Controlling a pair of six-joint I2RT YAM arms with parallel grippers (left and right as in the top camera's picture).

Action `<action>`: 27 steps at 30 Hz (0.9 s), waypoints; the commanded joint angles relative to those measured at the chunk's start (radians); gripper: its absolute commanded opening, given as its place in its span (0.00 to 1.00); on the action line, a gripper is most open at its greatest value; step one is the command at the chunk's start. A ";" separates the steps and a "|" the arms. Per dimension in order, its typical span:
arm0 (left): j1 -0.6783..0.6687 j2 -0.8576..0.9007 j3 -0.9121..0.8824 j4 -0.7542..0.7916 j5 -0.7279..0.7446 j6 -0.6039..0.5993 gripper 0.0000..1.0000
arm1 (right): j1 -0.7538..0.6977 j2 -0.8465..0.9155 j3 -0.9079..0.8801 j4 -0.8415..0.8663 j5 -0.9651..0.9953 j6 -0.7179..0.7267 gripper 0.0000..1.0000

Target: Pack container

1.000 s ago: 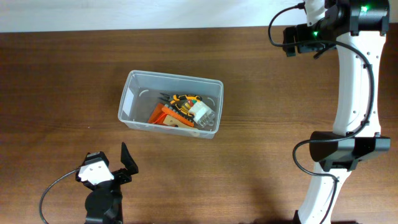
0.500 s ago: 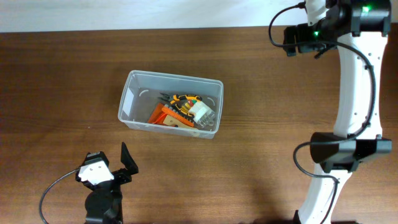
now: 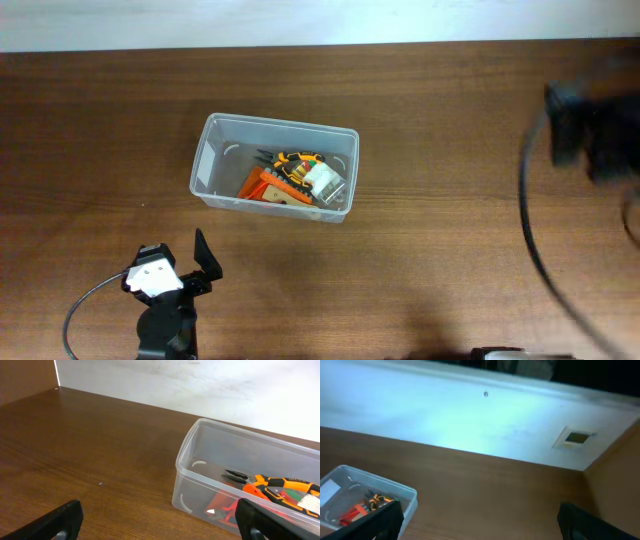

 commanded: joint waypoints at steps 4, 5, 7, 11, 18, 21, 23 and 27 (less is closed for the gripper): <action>-0.003 -0.005 -0.003 -0.002 -0.004 0.009 0.99 | 0.005 -0.264 -0.395 0.000 -0.013 0.008 0.99; -0.003 -0.005 -0.003 -0.002 -0.003 0.009 0.99 | 0.005 -0.300 -0.448 0.000 -0.013 0.008 0.99; -0.003 -0.005 -0.003 -0.002 -0.004 0.009 0.99 | 0.005 -0.426 -0.637 0.030 0.023 -0.018 0.98; -0.003 -0.005 -0.003 -0.002 -0.003 0.009 0.99 | 0.006 -0.700 -1.052 0.262 0.024 -0.018 0.99; -0.003 -0.005 -0.003 -0.002 -0.003 0.009 0.99 | 0.006 -1.158 -1.733 0.876 0.017 -0.005 0.99; -0.003 -0.005 -0.003 -0.001 -0.003 0.009 0.99 | 0.006 -1.246 -1.894 0.999 0.018 0.037 0.99; -0.003 -0.005 -0.003 -0.002 -0.004 0.009 0.99 | 0.006 -1.296 -2.028 1.074 0.018 0.119 0.99; -0.003 -0.005 -0.003 -0.002 -0.004 0.009 0.99 | 0.006 -1.323 -2.226 1.241 0.017 0.246 0.99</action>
